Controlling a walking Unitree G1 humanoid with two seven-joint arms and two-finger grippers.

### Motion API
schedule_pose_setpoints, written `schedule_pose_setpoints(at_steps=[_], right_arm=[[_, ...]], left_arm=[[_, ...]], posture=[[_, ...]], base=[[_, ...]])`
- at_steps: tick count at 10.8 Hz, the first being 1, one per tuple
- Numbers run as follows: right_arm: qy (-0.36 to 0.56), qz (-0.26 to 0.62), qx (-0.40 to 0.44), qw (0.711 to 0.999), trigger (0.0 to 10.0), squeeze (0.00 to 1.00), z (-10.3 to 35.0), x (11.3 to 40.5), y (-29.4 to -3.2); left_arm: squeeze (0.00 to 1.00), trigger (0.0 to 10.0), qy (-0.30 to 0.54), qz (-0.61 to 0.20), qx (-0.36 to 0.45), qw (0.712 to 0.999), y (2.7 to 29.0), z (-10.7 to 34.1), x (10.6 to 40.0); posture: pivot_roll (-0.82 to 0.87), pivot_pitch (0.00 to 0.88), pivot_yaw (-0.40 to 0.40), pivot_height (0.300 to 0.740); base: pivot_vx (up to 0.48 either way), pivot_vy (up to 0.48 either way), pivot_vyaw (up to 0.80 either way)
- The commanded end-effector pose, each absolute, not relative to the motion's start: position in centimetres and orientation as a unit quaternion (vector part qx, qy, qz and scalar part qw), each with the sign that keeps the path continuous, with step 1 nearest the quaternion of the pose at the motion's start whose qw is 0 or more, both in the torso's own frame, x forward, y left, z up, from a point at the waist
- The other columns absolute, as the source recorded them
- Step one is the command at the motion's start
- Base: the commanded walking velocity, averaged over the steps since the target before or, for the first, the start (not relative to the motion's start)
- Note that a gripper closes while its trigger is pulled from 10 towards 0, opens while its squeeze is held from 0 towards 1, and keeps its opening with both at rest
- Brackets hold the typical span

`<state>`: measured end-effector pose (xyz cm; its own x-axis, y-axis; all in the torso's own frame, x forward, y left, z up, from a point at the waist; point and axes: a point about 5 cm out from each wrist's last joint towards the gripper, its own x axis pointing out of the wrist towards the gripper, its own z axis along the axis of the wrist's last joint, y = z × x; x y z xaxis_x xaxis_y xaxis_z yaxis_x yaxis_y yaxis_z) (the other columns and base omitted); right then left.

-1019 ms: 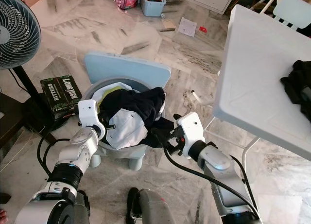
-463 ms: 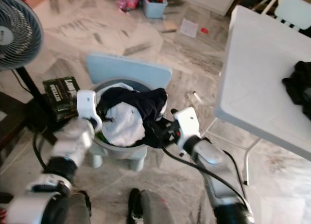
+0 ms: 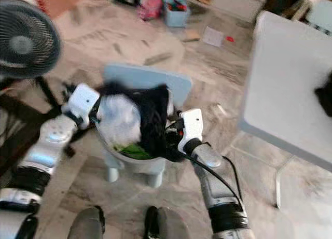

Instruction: Hang hanger

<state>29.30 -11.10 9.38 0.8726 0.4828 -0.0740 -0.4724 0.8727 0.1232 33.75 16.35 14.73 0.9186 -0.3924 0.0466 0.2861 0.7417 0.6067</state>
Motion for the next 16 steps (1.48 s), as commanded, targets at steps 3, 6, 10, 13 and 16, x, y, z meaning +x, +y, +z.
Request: schedule_pose_setpoints(at_steps=[3,6,10,13,16], right_arm=[[0.048,0.209,0.084,0.973,10.0,0.0,9.0,29.9,-11.4],[0.042,0.205,0.095,0.973,10.0,0.0,8.9,29.6,-11.0],[0.04,0.189,0.097,0.976,10.0,0.0,8.7,29.6,-11.6],[0.019,0.111,0.072,0.991,10.0,0.0,10.0,30.5,-14.9],[0.012,0.049,0.07,0.996,10.0,0.0,10.3,30.8,-16.7]], left_arm=[[0.0,0.0,-0.156,-0.332,0.352,0.861,12.5,14.3,30.7],[0.0,0.0,-0.069,-0.341,0.314,0.883,13.7,10.3,28.9],[0.0,0.0,0.012,-0.206,0.115,0.972,14.9,8.5,28.7],[0.0,10.0,-0.005,-0.176,0.09,0.98,13.1,10.5,28.4],[0.0,10.0,-0.002,-0.16,0.081,0.984,13.1,10.5,27.7]], posture=[[0.08,0.098,-0.075,0.74],[0.08,0.108,-0.063,0.74],[0.07,0.108,-0.081,0.74],[0.05,0.146,-0.092,0.74],[0.03,0.144,-0.096,0.74]], base=[[0.0,0.0,0.0],[0.0,0.0,0.0],[0.0,0.0,0.0],[0.0,0.0,0.0],[0.0,0.0,0.0]])
